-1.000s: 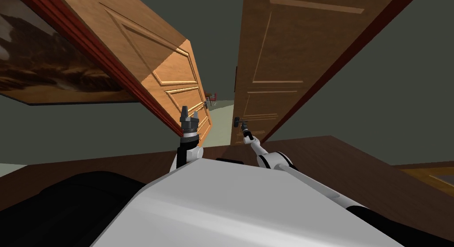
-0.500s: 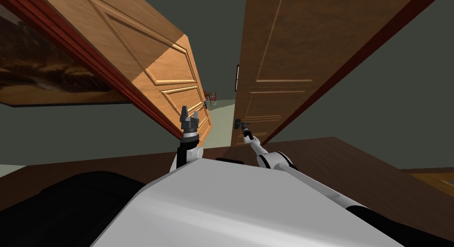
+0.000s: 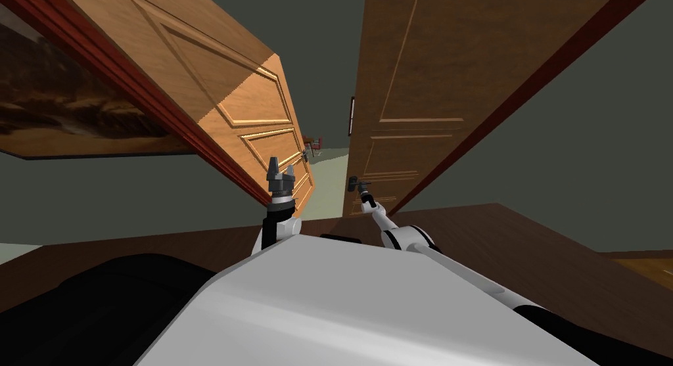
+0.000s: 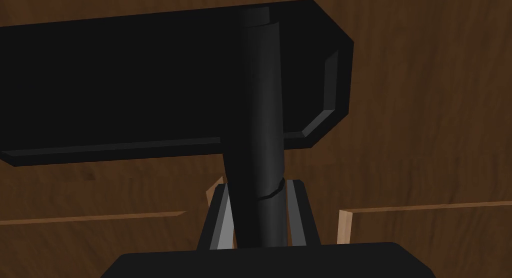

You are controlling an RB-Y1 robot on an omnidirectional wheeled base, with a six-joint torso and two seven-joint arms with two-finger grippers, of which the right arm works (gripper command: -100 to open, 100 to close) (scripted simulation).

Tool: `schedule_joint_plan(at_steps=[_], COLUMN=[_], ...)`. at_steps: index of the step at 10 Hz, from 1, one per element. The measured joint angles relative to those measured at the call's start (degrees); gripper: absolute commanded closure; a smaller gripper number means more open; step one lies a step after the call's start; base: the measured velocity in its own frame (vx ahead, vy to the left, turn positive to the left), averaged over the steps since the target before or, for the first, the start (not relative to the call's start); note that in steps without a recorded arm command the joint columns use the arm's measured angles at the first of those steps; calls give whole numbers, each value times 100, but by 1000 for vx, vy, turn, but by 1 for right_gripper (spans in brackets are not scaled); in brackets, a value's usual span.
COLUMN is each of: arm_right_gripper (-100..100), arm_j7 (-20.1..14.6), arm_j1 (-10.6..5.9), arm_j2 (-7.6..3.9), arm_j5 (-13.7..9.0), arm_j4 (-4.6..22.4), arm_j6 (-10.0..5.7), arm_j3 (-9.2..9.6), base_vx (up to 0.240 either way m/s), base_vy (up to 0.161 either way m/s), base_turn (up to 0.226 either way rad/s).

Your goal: Push the door open

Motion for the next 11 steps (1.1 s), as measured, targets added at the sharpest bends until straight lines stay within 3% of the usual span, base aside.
schedule_joint_plan(at_steps=[2, 4, 5, 6, 8, 9, 11], arm_right_gripper=[100, 100, 100, 100, 100, 100, 100], arm_j7=[48, 41, 62, 75, 133, 186, 199], arm_j1=[129, -192, -68, -95, 7, 116, 10], arm_j2=[-28, -47, -66, -82, -86, -98, -152], arm_j5=[-18, -68, -68, -83, -105, -117, -154], arm_j4=[-116, 443, 214, 292, 127, -86, 69], arm_j6=[85, -169, -90, -116, -50, 70, 28], arm_j3=[-60, -158, -175, -215, -288, -336, -422], base_vx=[125, 126, 150, 132, 158, 98, 125], base_vy=[88, 74, 84, 67, 92, 92, 110], base_turn=[-43, -21, -20, -49, -44, -40, -61])
